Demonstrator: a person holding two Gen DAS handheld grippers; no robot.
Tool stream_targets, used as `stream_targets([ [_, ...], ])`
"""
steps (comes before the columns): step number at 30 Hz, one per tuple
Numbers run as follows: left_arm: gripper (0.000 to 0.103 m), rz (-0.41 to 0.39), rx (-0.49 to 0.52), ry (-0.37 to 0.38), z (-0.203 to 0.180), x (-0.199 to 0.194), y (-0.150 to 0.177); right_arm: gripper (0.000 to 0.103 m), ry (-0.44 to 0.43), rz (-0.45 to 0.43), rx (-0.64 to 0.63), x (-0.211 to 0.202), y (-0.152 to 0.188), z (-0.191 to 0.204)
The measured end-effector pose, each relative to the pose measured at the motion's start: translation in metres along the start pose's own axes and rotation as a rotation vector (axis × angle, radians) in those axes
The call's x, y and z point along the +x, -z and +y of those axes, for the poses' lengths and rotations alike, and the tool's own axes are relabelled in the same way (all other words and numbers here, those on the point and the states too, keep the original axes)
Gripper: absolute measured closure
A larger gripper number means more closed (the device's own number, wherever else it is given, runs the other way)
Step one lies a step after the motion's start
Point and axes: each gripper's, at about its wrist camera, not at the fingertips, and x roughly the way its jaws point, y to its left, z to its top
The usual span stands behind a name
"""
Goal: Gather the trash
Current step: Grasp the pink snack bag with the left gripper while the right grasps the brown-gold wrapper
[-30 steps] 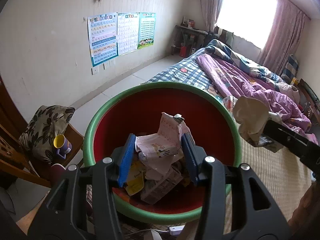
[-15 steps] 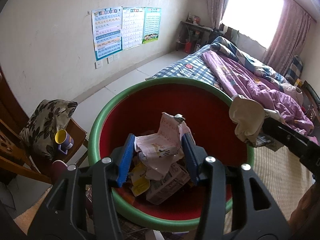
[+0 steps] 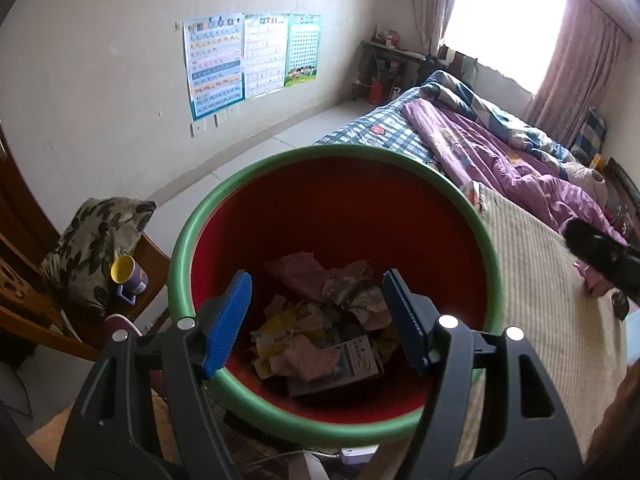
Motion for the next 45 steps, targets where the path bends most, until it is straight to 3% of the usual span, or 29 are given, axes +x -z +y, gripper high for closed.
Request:
stream_targets([
  [5, 0.038, -0.025, 0.030, 0.002, -0.022, -0.020, 0.003, 0.055, 0.122, -0.047, 0.040, -0.046, 0.007, -0.059],
  [11, 0.038, -0.035, 0.104, 0.060, -0.073, -0.042, 0.014, 0.055, 0.328, -0.084, 0.175, -0.114, 0.029, -0.163],
  [16, 0.035, -0.049, 0.164, 0.149, -0.126, -0.062, 0.021, 0.053, 0.501, -0.135, 0.305, -0.173, 0.044, -0.249],
  [18, 0.034, -0.053, 0.189, 0.201, -0.152, -0.069, 0.022, 0.043, 0.568, -0.135, 0.330, -0.185, 0.046, -0.276],
  [20, 0.032, -0.065, 0.230, 0.254, -0.180, -0.075, 0.019, 0.039, 0.589, -0.135, 0.358, -0.188, 0.047, -0.298],
  [26, 0.016, -0.098, 0.392, 0.405, -0.270, -0.072, 0.003, 0.034, 0.596, -0.080, 0.440, -0.163, 0.051, -0.356],
  [30, 0.013, -0.075, 0.515, 0.436, -0.326, -0.044, -0.003, 0.034, 0.560, -0.029, 0.522, -0.146, 0.059, -0.379],
  [31, 0.013, -0.057, 0.553, 0.440, -0.341, -0.033, -0.002, 0.035, 0.538, -0.023, 0.535, -0.143, 0.062, -0.382],
  [33, 0.013, -0.030, 0.614, 0.449, -0.364, -0.016, 0.004, 0.049, 0.511, -0.018, 0.544, -0.140, 0.065, -0.382],
  [36, 0.013, 0.028, 0.663, 0.457, -0.389, 0.014, 0.012, 0.049, 0.457, -0.044, 0.572, -0.145, 0.067, -0.381],
  [40, 0.014, 0.132, 0.653, 0.459, -0.409, 0.057, 0.017, 0.049, 0.411, -0.076, 0.585, -0.156, 0.069, -0.374],
  [43, 0.023, 0.215, 0.640, 0.456, -0.417, 0.083, 0.022, 0.049, 0.397, -0.079, 0.582, -0.158, 0.068, -0.368],
  [45, 0.043, 0.261, 0.619, 0.460, -0.418, 0.094, 0.022, 0.049, 0.392, -0.081, 0.573, -0.159, 0.067, -0.363],
])
